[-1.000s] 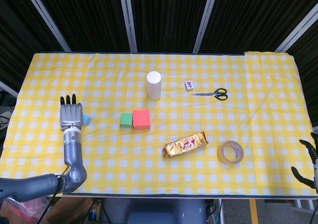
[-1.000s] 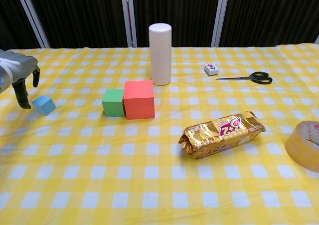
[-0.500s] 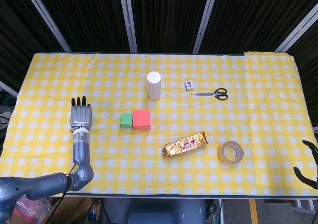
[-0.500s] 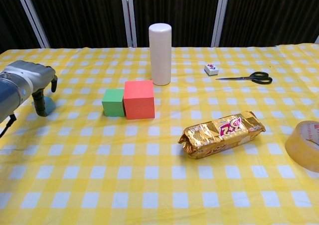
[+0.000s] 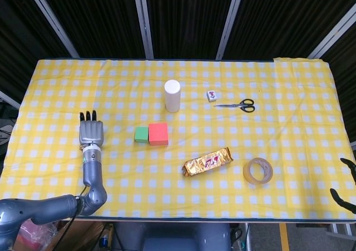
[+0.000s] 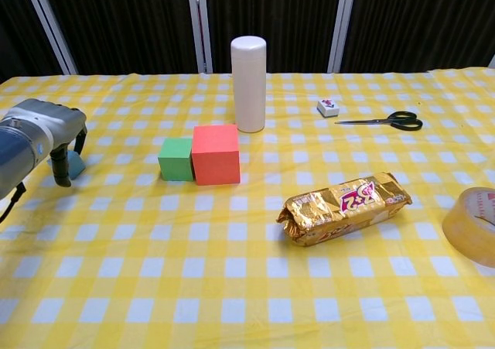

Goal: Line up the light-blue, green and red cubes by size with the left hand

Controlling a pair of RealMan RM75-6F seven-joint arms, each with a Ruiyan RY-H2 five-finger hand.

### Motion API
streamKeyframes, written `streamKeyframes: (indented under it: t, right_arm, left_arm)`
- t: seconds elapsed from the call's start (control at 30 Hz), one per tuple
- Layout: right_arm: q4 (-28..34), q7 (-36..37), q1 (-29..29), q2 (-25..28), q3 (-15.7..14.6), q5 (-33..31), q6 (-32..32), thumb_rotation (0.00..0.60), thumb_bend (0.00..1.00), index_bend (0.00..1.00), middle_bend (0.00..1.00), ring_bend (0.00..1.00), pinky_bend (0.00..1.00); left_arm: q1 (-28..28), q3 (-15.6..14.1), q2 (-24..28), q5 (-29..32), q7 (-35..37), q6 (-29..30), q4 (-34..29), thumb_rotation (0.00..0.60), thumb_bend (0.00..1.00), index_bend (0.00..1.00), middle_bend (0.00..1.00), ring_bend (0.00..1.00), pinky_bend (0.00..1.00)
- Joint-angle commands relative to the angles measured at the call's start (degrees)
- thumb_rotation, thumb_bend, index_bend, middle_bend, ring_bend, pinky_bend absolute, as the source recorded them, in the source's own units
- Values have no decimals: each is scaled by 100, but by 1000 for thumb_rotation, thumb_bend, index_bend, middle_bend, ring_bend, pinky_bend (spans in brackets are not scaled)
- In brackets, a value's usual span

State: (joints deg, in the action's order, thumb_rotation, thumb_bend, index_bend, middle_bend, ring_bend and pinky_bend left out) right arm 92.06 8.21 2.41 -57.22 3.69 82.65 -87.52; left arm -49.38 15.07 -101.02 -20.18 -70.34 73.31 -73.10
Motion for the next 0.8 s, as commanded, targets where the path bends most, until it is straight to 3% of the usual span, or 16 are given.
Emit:
streamKeyframes:
  t: [0.03, 0.8]
  right_arm:
    - [1, -4, -6, 1, 2, 0, 11, 600, 317, 193, 0, 23, 0]
    - [-2, 66, 5, 23, 9, -5, 27, 600, 317, 193, 0, 23, 0]
  left_arm:
    - [17, 15, 32, 35, -32, 32, -45, 600, 155, 408, 0, 0, 0]
    - [9, 82, -11, 360, -544, 381, -108, 600, 154, 428, 0, 0, 0]
